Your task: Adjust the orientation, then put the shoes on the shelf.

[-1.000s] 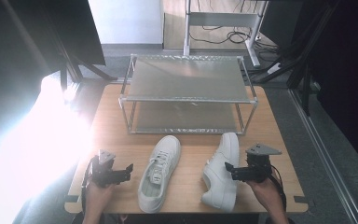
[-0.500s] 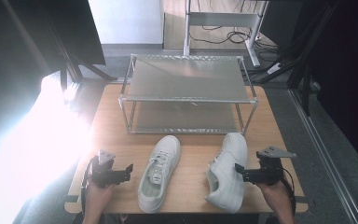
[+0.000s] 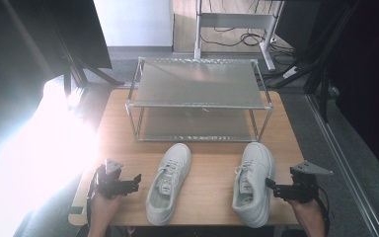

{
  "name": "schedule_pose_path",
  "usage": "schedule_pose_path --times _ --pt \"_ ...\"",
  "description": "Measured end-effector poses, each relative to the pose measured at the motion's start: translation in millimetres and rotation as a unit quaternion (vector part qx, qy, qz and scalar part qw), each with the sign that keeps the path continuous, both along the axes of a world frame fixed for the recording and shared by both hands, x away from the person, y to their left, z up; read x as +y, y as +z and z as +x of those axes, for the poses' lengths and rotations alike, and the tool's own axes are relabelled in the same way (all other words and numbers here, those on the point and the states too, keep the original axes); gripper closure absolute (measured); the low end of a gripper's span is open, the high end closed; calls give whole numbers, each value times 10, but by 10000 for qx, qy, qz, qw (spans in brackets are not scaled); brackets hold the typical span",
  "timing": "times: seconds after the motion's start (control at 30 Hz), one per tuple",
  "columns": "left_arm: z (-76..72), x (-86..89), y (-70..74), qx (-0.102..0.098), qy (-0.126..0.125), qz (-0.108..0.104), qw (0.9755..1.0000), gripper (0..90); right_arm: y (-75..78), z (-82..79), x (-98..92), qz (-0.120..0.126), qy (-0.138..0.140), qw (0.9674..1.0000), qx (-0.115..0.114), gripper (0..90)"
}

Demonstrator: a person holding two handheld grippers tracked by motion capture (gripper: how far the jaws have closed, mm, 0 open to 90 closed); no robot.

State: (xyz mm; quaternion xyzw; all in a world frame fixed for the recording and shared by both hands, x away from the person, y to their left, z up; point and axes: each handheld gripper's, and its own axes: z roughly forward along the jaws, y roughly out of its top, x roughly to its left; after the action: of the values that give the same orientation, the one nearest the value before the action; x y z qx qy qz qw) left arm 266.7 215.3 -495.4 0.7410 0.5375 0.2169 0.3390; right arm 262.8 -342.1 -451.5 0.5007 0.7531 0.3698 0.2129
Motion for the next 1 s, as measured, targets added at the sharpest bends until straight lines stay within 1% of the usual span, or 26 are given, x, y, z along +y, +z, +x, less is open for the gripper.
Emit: schedule_pose_path --times 0.07,0.13,0.2,0.23,0.3,0.33,0.37,0.4,0.47,0.53,0.63,0.8,0.9,1.0 --pt "2 -5 -1 2 -12 -3 10000 0 -37 -6 -66 -34 -88 9999 63 0" --pt "4 -12 -3 -2 -21 4 10000 0 -80 1 -127 -6 -191 9997 148 0" --pt "6 -20 -3 2 -37 12 10000 0 -133 19 -195 59 -272 9992 299 0" --pt "6 -23 -3 10 -47 15 10000 0 -165 28 -224 22 -341 9988 343 0" --pt "7 -28 -5 21 -61 22 10000 0 -230 42 -281 -122 -515 9977 430 39" --pt "7 -31 -6 27 -59 34 10000 0 -256 49 -319 33 -563 9974 439 30" --pt "7 -32 -7 34 -61 39 10000 0 -279 59 -352 226 -536 9969 522 41" --pt "5 -32 -6 36 -60 42 10000 0 -293 64 -371 304 -527 9967 533 37" --pt "-2 -28 0 37 -55 24 10000 0 -298 61 -383 242 -517 9971 494 39" --pt "-11 -21 9 34 -54 -1 10000 0 -294 51 -388 275 -502 9973 470 38" --pt "-26 -16 22 58 -51 -40 10000 0 -269 25 -404 231 -531 9975 406 36" --pt "-75 -14 67 87 -61 -96 9999 2 -205 -52 -457 315 -587 9973 296 36" --pt "-114 -6 118 83 -66 -54 9999 6 -172 -110 -477 374 -605 9972 235 36" --pt "-156 6 178 77 -52 -117 9999 9 -136 -178 -477 465 -581 9971 176 36"
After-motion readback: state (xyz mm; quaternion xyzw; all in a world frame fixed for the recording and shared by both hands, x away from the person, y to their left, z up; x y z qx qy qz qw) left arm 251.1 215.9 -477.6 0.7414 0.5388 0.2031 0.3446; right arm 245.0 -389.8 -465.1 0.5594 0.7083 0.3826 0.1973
